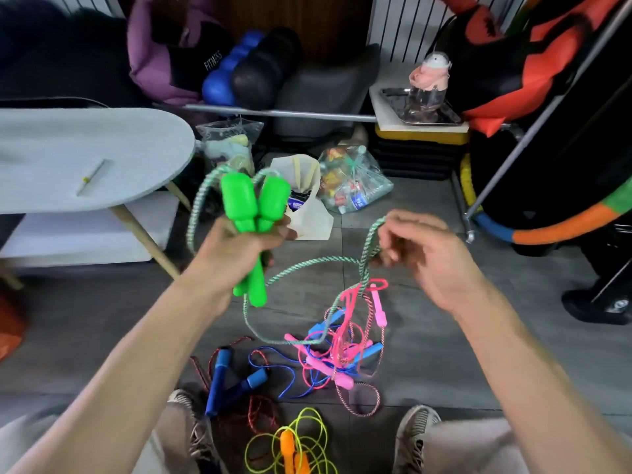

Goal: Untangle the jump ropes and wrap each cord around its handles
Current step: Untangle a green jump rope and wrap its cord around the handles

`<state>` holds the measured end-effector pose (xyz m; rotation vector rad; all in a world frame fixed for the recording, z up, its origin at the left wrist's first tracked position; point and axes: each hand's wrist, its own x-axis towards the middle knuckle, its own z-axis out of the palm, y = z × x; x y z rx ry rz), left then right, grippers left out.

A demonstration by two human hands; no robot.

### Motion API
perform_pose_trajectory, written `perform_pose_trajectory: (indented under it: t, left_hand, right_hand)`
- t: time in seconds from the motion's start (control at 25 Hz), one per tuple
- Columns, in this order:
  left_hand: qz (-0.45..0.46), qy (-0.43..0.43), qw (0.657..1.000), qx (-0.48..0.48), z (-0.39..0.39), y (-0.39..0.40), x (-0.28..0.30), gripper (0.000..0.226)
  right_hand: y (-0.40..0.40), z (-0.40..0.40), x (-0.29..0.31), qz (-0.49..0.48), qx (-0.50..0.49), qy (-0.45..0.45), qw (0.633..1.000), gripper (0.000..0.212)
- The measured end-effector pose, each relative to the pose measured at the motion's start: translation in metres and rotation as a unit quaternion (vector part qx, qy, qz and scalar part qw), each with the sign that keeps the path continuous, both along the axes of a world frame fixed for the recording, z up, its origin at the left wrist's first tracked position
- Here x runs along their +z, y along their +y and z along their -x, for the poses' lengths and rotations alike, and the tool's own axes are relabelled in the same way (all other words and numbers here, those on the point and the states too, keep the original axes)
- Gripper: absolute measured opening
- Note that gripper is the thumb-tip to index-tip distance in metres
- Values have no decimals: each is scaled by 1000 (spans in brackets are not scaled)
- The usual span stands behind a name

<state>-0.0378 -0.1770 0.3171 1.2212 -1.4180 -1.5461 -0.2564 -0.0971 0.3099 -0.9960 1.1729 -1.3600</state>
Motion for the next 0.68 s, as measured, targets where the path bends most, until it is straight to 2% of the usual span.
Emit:
perform_pose_trajectory:
  t: [0.08,0.16,0.28,0.36,0.44,0.52,0.6,0.68]
  left_hand:
    - [-7,-34,997,-65,14,11,-12,16]
    - [-32,-58,987,-147,25,21,-23,26]
    - [-88,-22,968,-234,34,30,-35,36]
    - [-102,18,968,-229,39,38,-38,33]
    - [-119,36,977,-173,44,44,-37,32]
    - [-173,84,976,-106,45,43,-34,22]
    - [-195,136,968,-73,42,36,-31,20]
    - [-199,165,965,-51,41,31,-28,21]
  right_hand:
    - [3,-3,13,15,32,-135,990,24]
    - [5,-7,19,21,46,-214,975,25]
    - [8,-10,23,30,25,-277,960,31]
    - [6,-9,23,41,-2,-276,960,30]
    - [1,-6,17,20,-46,-243,969,21]
    - [-3,-5,9,-42,-66,-153,985,19]
    - [0,-9,-3,-115,8,-14,993,42]
    - [6,-21,-14,-154,102,96,978,54]
